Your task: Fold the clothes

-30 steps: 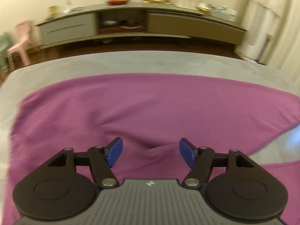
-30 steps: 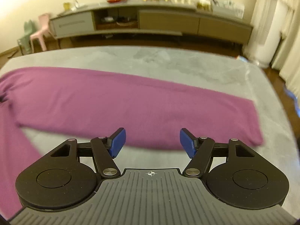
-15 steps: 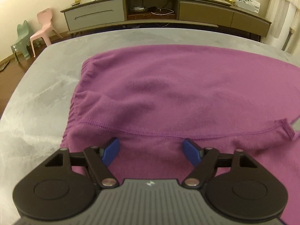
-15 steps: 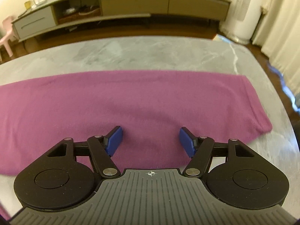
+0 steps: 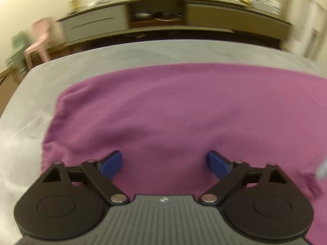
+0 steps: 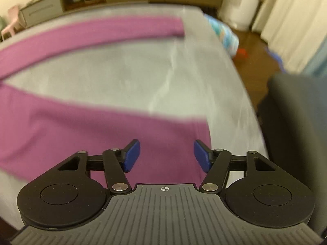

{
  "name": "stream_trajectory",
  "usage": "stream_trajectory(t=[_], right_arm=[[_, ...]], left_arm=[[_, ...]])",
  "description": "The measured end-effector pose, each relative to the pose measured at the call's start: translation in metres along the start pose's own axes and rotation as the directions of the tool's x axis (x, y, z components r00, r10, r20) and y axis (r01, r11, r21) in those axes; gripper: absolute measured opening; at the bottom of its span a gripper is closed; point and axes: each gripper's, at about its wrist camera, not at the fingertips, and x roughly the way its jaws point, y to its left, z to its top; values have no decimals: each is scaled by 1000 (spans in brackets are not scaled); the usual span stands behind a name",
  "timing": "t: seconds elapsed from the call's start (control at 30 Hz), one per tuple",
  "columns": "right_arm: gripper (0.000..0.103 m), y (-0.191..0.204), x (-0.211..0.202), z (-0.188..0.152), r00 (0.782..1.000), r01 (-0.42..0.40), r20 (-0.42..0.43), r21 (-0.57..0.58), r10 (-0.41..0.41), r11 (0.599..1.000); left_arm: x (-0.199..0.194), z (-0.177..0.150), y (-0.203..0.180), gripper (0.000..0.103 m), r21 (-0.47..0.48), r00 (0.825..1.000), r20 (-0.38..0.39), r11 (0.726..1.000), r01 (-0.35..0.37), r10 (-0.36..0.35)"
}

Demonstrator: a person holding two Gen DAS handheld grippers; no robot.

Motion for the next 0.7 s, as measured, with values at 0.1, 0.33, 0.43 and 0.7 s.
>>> stream_trajectory(t=[0.1,0.33,0.43,0.7], right_arm=[[54,-1,30,1,998,-67,-1,24,67,997],[52,11,72,59,997,-20,79,26,18,999],[46,12,54,58,994,14,105,45,-18,999],[53,37,43,19,992,-105,71,-17,106,994]], left_arm=[[3,10,8,99,-13,996,0,996,-85,85],[-16,27,32,77,-69,989,-11,987,-146,146],[-65,1,49,85,-111,999,50,994,-6,11],[-78,-92,87,86,-116,997,-54,992,53,-60]])
